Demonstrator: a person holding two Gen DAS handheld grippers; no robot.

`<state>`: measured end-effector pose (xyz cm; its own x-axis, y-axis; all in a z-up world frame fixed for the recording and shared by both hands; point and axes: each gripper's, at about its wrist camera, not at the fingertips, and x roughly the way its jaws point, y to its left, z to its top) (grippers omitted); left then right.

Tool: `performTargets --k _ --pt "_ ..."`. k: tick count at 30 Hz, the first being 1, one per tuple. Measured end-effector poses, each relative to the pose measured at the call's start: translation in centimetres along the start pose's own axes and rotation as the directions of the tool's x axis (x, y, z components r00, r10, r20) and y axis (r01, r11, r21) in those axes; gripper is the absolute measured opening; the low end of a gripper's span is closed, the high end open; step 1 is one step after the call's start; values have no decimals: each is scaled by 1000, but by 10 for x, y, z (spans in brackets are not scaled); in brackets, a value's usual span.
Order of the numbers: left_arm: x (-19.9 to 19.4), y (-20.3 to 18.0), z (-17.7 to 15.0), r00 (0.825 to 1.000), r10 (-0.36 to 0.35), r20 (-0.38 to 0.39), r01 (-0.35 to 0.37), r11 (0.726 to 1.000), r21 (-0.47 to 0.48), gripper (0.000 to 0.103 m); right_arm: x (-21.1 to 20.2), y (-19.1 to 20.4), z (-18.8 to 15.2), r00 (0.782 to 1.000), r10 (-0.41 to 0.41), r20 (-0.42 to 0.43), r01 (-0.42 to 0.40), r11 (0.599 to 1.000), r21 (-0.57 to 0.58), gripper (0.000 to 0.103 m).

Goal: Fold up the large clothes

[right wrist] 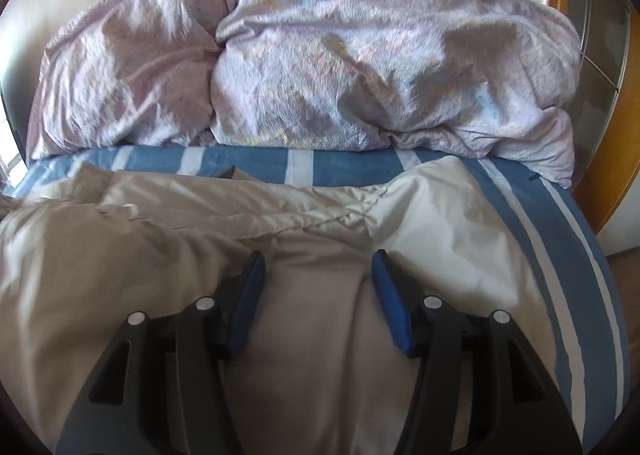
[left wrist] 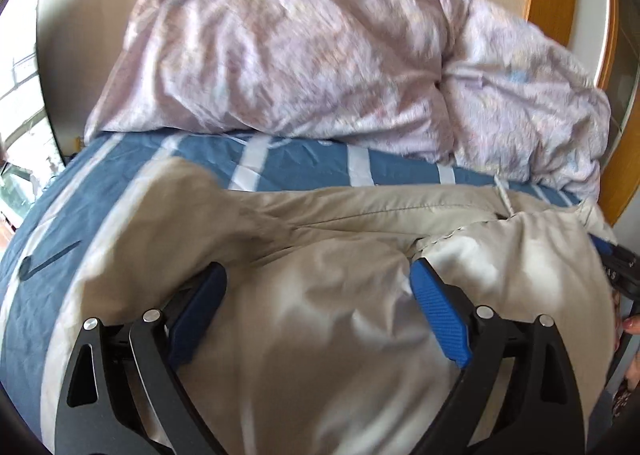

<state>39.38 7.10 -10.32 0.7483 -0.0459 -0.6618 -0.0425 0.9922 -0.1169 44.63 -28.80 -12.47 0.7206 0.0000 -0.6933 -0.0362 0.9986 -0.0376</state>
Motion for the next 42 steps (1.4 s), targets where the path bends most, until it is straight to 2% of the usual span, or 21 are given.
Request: performTargets --k 3,6,11,12,13,16,19,22,29,33,39,40,42 --pt "-25 16 -2 999 23 45 -21 999 -44 94 -20 0 -8 998 51 20 -52 998 27 56" --pt "-47 39 -7 995 67 76 -59 993 -100 95 -43 7 -20 995 88 45 -88 996 4 56" --pt "-65 79 -24 989 140 55 -127 974 -188 95 -79 22 -39 989 122 78 -119 992 -47 56" --pt "-65 87 -28 989 141 40 -130 970 -206 95 -85 25 -43 987 140 79 -136 989 -50 49" --pt "-65 92 -31 990 138 28 -128 967 -220 95 -90 29 -47 984 162 78 -157 986 -60 38" --pt "-62 104 -44 997 78 -12 -79 963 -259 95 -102 44 -55 977 199 73 -191 976 -108 21" --pt "-59 101 -51 999 32 -25 -37 969 -244 95 -109 59 -63 970 232 68 -220 964 -150 13" --pt "-53 98 -55 998 25 -51 -36 976 -217 95 -105 72 -68 972 232 44 -220 957 -189 8" --pt "-32 110 -61 995 -32 -97 8 971 -238 100 -74 79 -78 970 241 -32 -242 953 -182 7" --pt "-21 125 -69 986 -138 -96 100 939 -328 102 -65 87 -87 980 194 -34 -197 955 -220 7" --pt "-22 122 -69 983 -154 -102 116 944 -308 102 -64 80 -87 973 226 -48 -231 959 -166 7" --pt "-22 122 -69 981 -163 -105 122 940 -318 100 -64 79 -87 972 231 -48 -235 959 -158 7" --pt "-20 124 -68 970 -218 -105 169 921 -351 83 -64 78 -86 971 233 -47 -237 959 -157 7"
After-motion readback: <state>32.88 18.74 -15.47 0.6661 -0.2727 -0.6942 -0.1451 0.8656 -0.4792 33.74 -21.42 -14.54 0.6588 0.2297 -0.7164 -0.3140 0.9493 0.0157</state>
